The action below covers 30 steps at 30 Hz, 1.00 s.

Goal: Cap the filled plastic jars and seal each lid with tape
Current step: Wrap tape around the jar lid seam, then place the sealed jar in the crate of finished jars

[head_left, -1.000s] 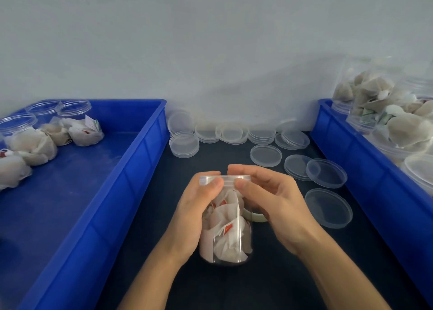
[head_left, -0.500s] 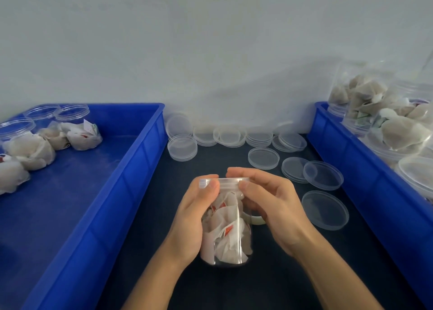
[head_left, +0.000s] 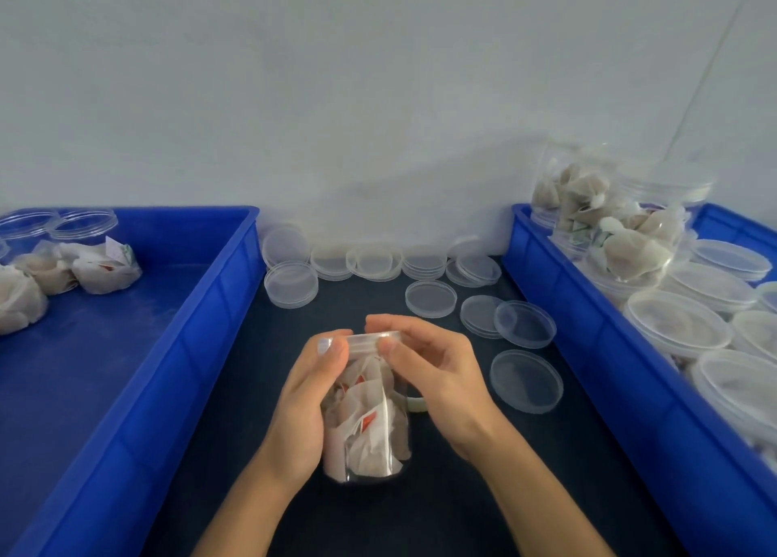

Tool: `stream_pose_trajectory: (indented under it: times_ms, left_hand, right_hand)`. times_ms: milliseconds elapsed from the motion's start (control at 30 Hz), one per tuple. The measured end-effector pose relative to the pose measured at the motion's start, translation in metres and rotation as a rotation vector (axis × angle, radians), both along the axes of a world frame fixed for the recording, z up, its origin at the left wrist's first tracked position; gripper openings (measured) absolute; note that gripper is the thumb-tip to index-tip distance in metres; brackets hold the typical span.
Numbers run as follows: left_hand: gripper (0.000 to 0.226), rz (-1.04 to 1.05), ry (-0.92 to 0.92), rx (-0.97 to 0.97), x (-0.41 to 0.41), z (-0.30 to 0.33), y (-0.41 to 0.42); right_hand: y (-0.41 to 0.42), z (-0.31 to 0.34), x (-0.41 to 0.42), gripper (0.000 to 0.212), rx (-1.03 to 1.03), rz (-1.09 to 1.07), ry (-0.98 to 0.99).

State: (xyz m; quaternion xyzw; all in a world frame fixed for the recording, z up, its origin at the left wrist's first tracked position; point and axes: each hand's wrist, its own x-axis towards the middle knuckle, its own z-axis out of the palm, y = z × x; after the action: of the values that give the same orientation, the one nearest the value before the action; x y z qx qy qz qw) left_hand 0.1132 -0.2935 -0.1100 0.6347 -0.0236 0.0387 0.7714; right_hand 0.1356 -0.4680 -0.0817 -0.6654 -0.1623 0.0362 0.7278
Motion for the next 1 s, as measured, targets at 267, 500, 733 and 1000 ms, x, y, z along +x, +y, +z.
stream_pose_trajectory:
  times_ms: [267,500,733,1000]
  left_hand:
    - [0.066,-0.037,-0.058,0.023,-0.001,0.016,-0.018]
    - [0.046,-0.155,-0.14,0.044,0.005,0.049,-0.073]
    - [0.049,-0.252,-0.312,0.225,0.02,0.092,-0.12]
    - [0.045,-0.17,-0.378,0.609,0.037,0.103,-0.208]
  right_hand:
    - [-0.023,0.031,-0.012,0.022,-0.154,-0.03,-0.033]
    - [-0.06,0.082,-0.03,0.042,-0.546,-0.171,-0.102]
    - [-0.114,0.154,-0.03,0.059,-0.534,-0.628,-0.3]
    - [-0.178,0.177,-0.015,0.052,-0.486,-0.914,-0.275]
